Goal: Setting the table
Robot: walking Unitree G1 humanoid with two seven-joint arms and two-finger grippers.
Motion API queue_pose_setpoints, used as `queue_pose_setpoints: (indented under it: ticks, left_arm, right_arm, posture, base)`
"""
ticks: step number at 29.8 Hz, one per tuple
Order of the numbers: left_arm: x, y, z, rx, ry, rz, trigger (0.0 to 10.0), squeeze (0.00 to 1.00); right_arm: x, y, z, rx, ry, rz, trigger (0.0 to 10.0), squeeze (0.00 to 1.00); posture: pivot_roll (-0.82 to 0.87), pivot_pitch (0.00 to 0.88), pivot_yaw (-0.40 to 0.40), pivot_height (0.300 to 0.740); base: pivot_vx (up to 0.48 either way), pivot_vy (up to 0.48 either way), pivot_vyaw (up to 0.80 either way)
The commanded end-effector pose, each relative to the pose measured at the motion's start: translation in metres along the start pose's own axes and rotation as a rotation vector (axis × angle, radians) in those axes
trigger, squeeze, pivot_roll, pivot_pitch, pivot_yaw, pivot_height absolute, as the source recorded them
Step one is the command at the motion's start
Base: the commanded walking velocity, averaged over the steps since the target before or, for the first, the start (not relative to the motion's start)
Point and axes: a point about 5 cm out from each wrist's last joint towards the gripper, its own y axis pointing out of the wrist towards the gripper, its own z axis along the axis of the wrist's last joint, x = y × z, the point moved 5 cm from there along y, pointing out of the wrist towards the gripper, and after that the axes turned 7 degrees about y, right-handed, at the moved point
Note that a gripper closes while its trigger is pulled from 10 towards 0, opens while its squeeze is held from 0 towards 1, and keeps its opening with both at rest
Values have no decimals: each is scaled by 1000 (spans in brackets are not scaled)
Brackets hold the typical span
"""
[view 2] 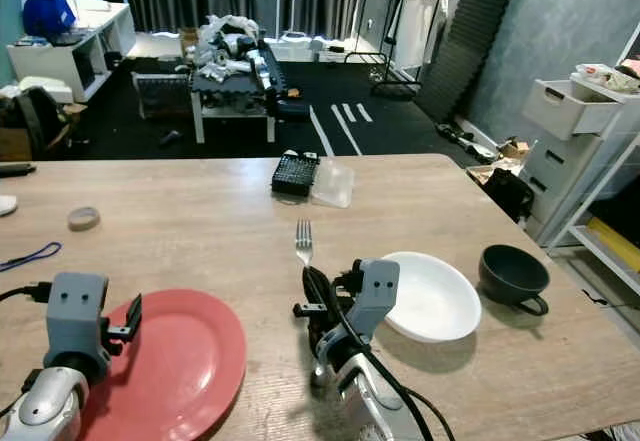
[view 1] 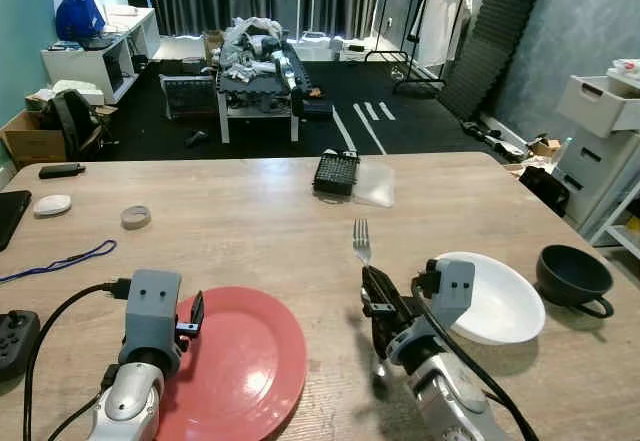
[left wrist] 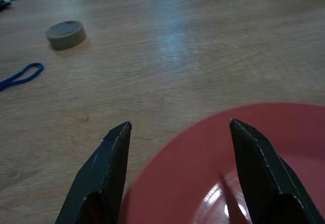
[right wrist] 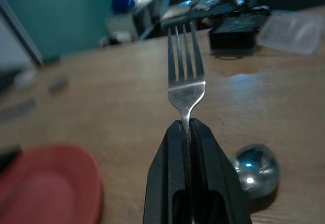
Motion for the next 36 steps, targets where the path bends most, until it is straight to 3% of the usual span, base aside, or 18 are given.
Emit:
queue_pose_setpoints:
  ticks: [1, 5, 7, 8, 9, 12, 17, 19, 22, 28, 33, 34, 35, 36]
  left_arm:
    - [-4, -4, -1, -11, 0, -27, 10000, 0]
    - [-14, -6, 4, 3, 15, -32, 10000, 0]
    - [-16, -7, 5, 7, 18, -31, 10000, 0]
    - [-24, -8, 8, 12, 25, -19, 10000, 0]
    - [-24, -8, 8, 12, 25, -19, 10000, 0]
    - [-28, -10, 9, 8, 34, -16, 10000, 0]
    - [-28, -11, 8, -1, 37, -23, 10000, 0]
    - [-24, -12, 5, -9, 38, -32, 10000, 0]
    - [-20, -12, 4, -16, 37, -43, 10000, 0]
    - [-14, -11, 4, -18, 38, -57, 10000, 0]
    - [-13, -9, 4, -18, 38, -57, 10000, 0]
    - [-13, -9, 4, -17, 39, -56, 10000, 0]
    - [-13, -9, 4, -17, 39, -56, 10000, 0]
    - [-12, -9, 5, -16, 40, -56, 10000, 0]
  right_arm:
    - [4, 2, -2, -29, -69, -4, 10000, 0]
    - [20, 6, 1, -66, -210, -31, 10000, 0]
    - [26, 7, 2, -84, -236, -41, 10000, 0]
    - [43, 8, 9, -98, -285, -72, 10000, 0]
    - [43, 8, 9, -98, -285, -72, 10000, 0]
    - [64, 3, 16, -132, -314, -121, 10000, 0]
    - [85, -10, 15, -192, -295, -212, 10000, 0]
    - [91, -24, 10, -224, -199, -250, 10000, 0]
    - [94, -32, 3, -260, -146, -273, 10000, 0]
    - [94, -35, -2, -281, -99, -299, 10000, 0]
    - [86, -28, -5, -289, -91, -288, 10000, 0]
    - [83, -27, -5, -295, -92, -277, 10000, 204]
    - [83, -27, -5, -295, -92, -277, 10000, 204]
    - [82, -25, -5, -298, -96, -270, 10000, 573]
  posture:
    - [66, 135, 43, 740]
    - [74, 137, 38, 740]
    - [74, 137, 38, 740]
    - [78, 140, 31, 740]
    - [78, 140, 31, 740]
    - [74, 144, 25, 740]
    - [68, 150, 22, 740]
    - [62, 155, 24, 740]
    - [53, 158, 29, 740]
    - [52, 159, 30, 740]
    - [58, 159, 31, 740]
    - [62, 159, 30, 740]
    - [62, 159, 30, 740]
    - [64, 160, 30, 740]
  base:
    - [0, 0, 0]
    - [0, 0, 0]
    - [0, 0, 0]
    - [0, 0, 0]
    - [0, 0, 0]
    - [0, 0, 0]
    - [0, 0, 0]
    - [0, 0, 0]
    - [0, 0, 0]
    - [0, 0, 0]
    - [0, 0, 0]
    - [0, 0, 0]
    - [0, 0, 0]
    - [0, 0, 0]
